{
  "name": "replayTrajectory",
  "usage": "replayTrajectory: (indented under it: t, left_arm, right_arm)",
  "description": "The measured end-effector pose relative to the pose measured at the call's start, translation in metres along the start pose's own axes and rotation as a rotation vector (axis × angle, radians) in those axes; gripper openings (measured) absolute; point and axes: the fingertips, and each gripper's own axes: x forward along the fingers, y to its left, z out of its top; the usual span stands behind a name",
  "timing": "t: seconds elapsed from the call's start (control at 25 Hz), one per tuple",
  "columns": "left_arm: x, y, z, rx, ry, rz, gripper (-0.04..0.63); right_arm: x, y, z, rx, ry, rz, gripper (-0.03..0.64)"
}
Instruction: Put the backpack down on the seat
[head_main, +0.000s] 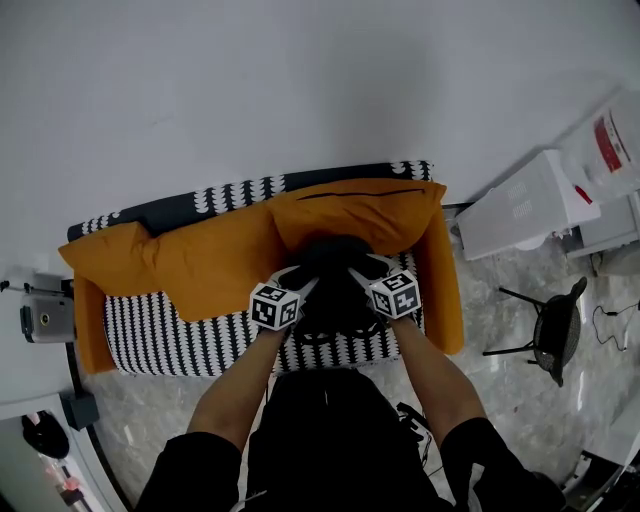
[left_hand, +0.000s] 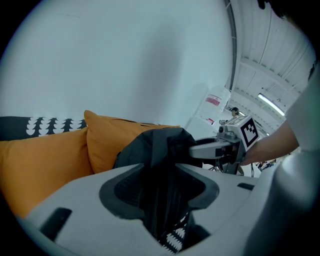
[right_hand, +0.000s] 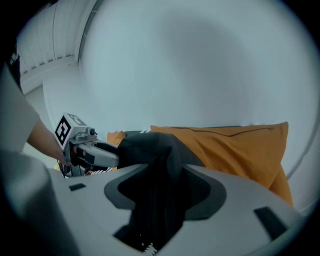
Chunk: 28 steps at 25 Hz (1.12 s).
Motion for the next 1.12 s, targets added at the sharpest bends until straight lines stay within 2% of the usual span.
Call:
replayTrajectory:
  t: [0.2,0.32,0.48,0.8,1.12]
  left_arm:
    - [-0.005,0.013,-0.004,0.011,0.000,0.053,0.236]
    - [-0.010,0.017,-0.005,0.006,-0.010,0.065,0.239]
    - [-0.017,0.019,-0.004,-0.002,-0.031,0.065,0.239]
    - [-0.029,0.010,0.005,-0.003,-0.089,0.030,0.239]
    - [-0.044,-0.005,0.026,0.029,-0.172,0.009,0.238]
  right_arm:
    - [-0.003,-0.009,0.006,-0.015,-0.010,-0.049,0.210]
    - [-0.008,-0.016,0.010,-0.021,-0.043,-0.105,0.210]
    - [-0.015,-0.022,0.012,-0.011,-0.061,-0.136,0.213]
    - [-0.034,-0.027,0.014,0.026,-0.096,-0.143,0.213]
    - [-0.050,-0.011,0.026,0.012,-0.170,-0.119,0.212]
